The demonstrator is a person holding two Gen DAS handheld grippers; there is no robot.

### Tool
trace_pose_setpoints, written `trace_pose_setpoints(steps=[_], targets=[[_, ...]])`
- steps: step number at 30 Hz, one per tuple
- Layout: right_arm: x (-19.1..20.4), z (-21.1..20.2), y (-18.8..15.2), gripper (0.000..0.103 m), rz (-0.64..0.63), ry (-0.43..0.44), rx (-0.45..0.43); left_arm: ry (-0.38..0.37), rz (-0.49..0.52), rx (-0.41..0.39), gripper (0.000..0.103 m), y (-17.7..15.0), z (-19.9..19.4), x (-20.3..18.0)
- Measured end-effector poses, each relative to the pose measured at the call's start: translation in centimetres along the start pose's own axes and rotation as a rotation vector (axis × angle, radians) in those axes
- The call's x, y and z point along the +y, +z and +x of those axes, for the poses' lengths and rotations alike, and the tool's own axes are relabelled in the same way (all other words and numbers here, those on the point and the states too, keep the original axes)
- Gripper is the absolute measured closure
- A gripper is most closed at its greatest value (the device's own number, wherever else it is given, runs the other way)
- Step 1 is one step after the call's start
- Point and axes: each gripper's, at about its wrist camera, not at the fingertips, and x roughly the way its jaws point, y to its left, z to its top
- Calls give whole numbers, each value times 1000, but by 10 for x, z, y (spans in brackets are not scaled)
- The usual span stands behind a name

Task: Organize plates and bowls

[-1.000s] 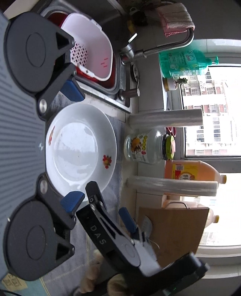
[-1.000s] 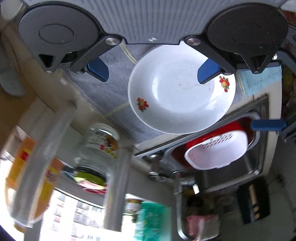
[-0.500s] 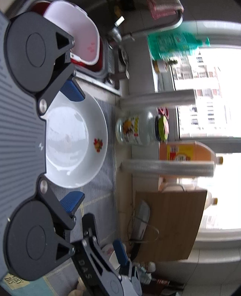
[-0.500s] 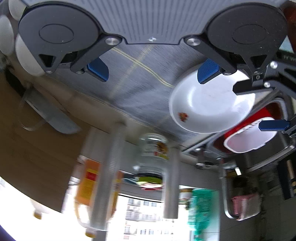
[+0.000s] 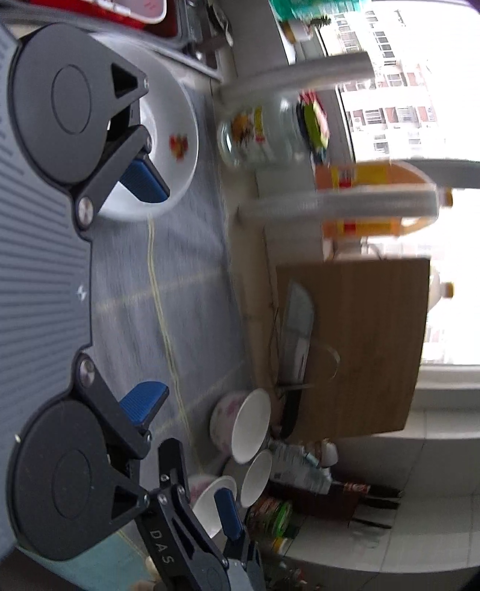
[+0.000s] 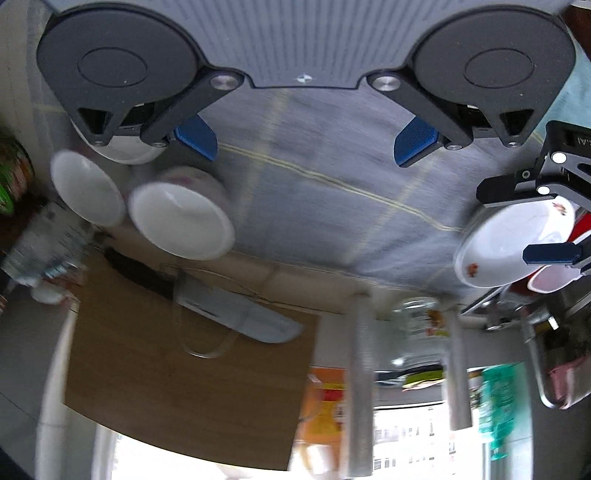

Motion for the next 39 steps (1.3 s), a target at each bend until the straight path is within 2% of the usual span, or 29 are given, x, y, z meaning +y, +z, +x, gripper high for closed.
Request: trace_pose_setpoints(steps=[10, 17, 24, 29, 39], targets=[[-101, -21, -37, 0, 82, -43, -2, -99, 53, 60, 1, 17, 29, -94], [-142, -19, -61, 0, 67, 24, 14, -150, 49, 99, 1, 35, 57, -144], [-158, -6, -73, 0, 25, 84, 20, -218, 45, 160, 1, 47, 86, -182], [-164, 4, -74, 0, -11, 126, 17, -238, 72, 199, 1, 52, 108, -202], [-160, 17, -70, 1, -97, 185, -12, -261, 66, 263, 4, 58, 138, -213]])
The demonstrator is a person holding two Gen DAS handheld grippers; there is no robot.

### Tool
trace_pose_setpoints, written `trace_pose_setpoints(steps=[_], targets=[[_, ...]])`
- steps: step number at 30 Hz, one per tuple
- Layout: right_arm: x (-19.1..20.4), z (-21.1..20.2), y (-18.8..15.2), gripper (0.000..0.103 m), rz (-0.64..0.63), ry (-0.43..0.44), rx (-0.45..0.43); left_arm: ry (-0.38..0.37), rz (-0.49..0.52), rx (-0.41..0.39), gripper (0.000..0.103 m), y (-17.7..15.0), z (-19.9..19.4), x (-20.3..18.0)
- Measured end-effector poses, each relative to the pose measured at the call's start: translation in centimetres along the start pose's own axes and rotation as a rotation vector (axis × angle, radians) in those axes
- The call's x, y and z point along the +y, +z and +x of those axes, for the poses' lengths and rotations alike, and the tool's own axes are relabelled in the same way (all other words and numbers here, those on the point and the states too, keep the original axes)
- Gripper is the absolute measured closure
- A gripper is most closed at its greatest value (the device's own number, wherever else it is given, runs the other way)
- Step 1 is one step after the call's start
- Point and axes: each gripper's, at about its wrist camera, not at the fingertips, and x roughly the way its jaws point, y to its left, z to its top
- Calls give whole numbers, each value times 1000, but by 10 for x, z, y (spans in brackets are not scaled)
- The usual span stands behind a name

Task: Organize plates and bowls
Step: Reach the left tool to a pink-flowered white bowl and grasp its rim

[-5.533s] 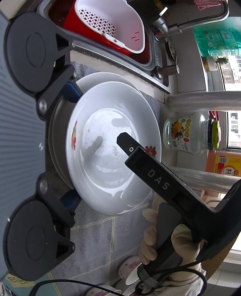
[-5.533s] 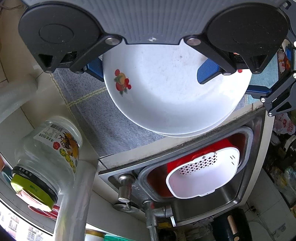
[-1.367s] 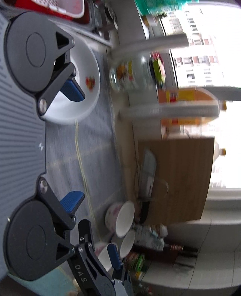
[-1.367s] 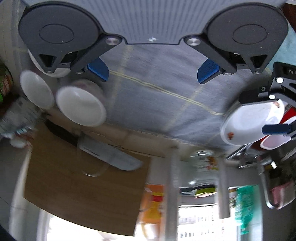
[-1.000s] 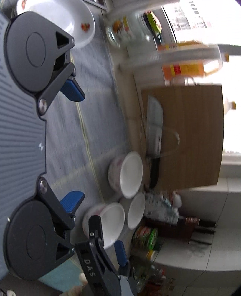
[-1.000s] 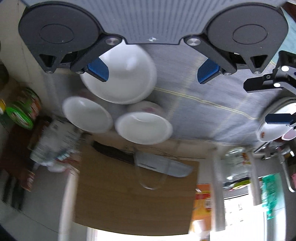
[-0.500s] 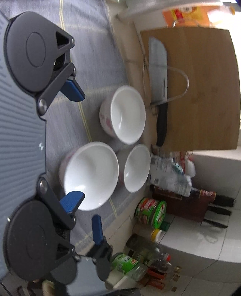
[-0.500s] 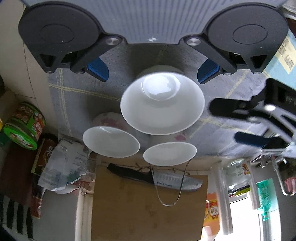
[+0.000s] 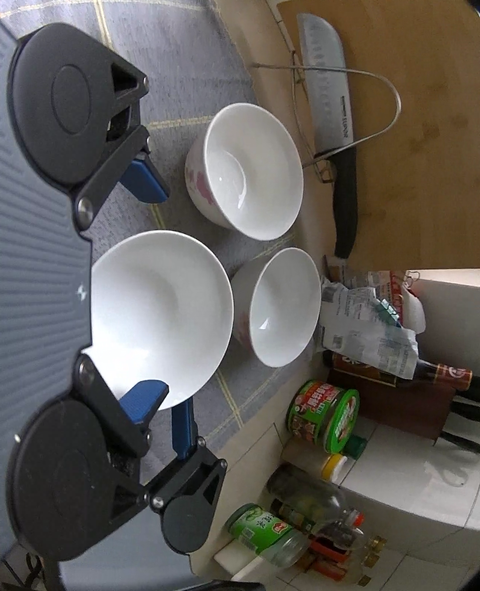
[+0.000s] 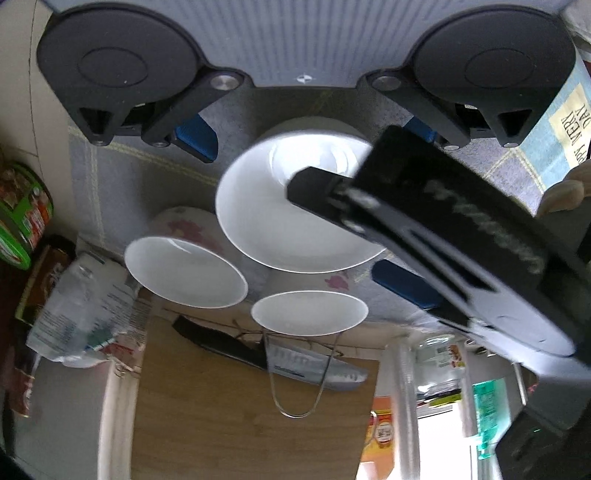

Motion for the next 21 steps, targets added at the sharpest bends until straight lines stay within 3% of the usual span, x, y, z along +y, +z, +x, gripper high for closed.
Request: trace_pose_setpoints(steps=[10, 21], targets=[[-2, 0, 2, 10, -4, 31, -14, -49, -42, 11, 21, 10, 9, 9], [1, -1, 1, 10, 3, 17, -13, -71, 6, 26, 21, 18, 14, 13]])
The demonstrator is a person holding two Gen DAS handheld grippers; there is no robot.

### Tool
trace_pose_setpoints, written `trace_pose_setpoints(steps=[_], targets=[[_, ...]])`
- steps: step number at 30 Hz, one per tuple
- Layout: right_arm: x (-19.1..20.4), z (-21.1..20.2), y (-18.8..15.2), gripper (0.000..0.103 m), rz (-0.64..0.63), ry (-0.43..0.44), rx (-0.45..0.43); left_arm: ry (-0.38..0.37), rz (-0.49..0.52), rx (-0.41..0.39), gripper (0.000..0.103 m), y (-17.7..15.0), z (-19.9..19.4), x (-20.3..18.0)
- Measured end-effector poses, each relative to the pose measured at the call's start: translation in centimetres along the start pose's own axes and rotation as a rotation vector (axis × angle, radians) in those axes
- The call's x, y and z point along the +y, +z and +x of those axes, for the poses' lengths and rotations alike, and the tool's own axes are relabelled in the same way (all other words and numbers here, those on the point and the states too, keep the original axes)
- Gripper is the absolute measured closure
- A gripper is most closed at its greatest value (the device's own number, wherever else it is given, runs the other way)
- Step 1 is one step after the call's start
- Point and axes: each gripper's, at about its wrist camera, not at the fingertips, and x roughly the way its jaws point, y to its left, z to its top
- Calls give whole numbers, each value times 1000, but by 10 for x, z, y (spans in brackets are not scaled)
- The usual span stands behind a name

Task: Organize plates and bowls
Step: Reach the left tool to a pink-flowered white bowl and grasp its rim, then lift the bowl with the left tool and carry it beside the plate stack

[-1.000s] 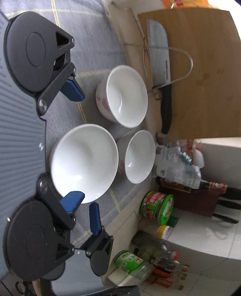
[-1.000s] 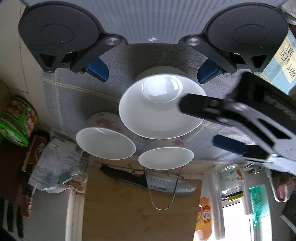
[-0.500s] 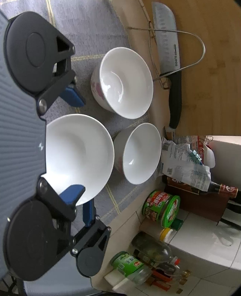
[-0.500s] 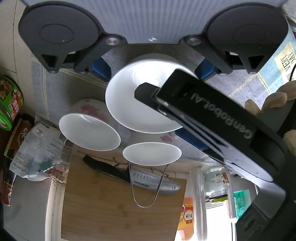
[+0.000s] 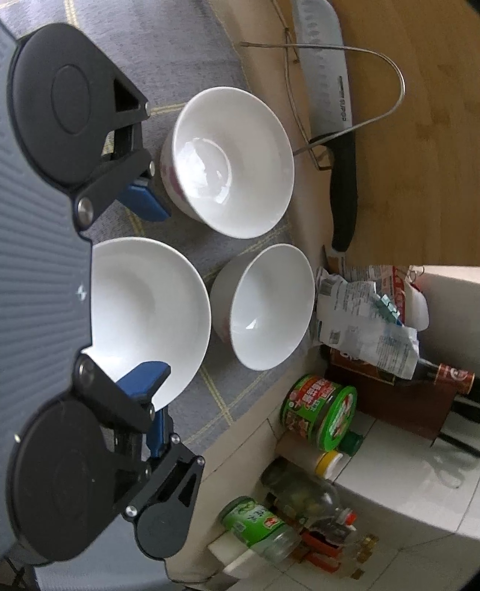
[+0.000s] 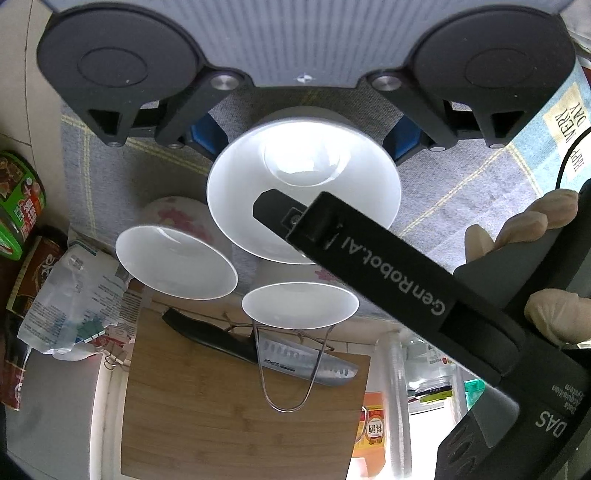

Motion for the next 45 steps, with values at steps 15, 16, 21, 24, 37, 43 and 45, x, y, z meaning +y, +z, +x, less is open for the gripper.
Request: trace_pose_setpoints(steps=[15, 16, 21, 24, 37, 43, 45], targets=[[1, -1, 1, 11, 1, -11, 4, -55, 10, 21, 38, 3, -3, 2], [1, -1, 1, 11, 2, -11, 5, -57, 9, 21, 38, 3, -3, 2], [1, 0, 2, 11, -2, -10, 12, -59, 7, 21, 38, 3, -4, 3], [1, -1, 2, 11, 0, -4, 16, -60, 4, 18, 38, 3, -6, 2], [23, -5, 15, 11, -54, 30, 19, -48, -31, -13, 38, -9, -36, 17], [43, -3, 23, 11, -82, 54, 18, -30, -54, -30, 38, -20, -55, 30], [50, -2, 25, 11, -89, 64, 16, -23, -61, -36, 38, -23, -62, 34]])
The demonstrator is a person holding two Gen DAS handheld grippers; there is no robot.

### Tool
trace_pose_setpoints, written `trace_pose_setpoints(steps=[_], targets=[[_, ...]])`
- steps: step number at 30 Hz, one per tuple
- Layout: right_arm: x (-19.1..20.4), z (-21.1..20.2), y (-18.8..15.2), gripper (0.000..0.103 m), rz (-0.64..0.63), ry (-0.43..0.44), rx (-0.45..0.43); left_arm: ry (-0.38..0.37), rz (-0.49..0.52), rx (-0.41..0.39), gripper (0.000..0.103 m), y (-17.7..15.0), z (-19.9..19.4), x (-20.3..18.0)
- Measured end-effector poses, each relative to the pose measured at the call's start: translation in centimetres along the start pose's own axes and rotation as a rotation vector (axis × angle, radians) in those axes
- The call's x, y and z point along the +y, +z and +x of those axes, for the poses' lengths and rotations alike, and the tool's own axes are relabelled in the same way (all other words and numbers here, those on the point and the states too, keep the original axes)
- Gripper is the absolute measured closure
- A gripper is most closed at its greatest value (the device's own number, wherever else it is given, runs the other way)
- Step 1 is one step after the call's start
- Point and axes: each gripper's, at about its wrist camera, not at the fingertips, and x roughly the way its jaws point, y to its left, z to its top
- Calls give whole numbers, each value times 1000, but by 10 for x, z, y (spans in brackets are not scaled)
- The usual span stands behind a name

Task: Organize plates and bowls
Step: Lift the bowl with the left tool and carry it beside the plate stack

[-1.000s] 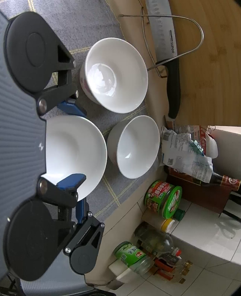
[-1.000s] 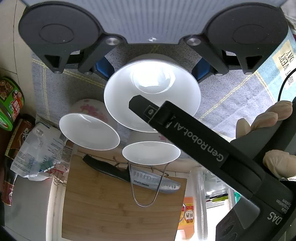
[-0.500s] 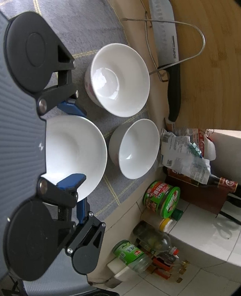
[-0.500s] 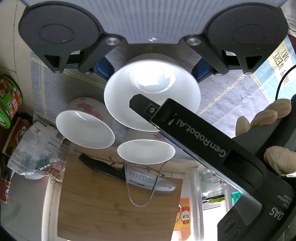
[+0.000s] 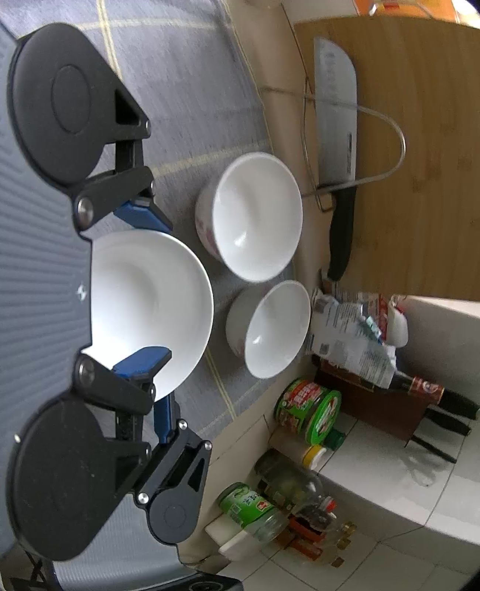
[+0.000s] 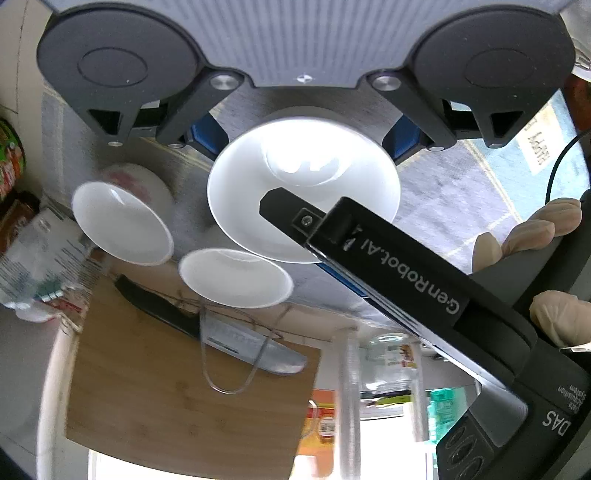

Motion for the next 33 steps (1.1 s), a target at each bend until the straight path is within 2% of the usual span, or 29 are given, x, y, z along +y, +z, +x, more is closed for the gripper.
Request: trace_pose_setpoints(steps=[19, 33], targets=[[72, 27, 32, 11, -76, 91, 15, 64, -83, -48, 38, -38, -66, 57], [100, 53, 40, 11, -80, 115, 65, 62, -119, -36, 38, -57, -76, 88]])
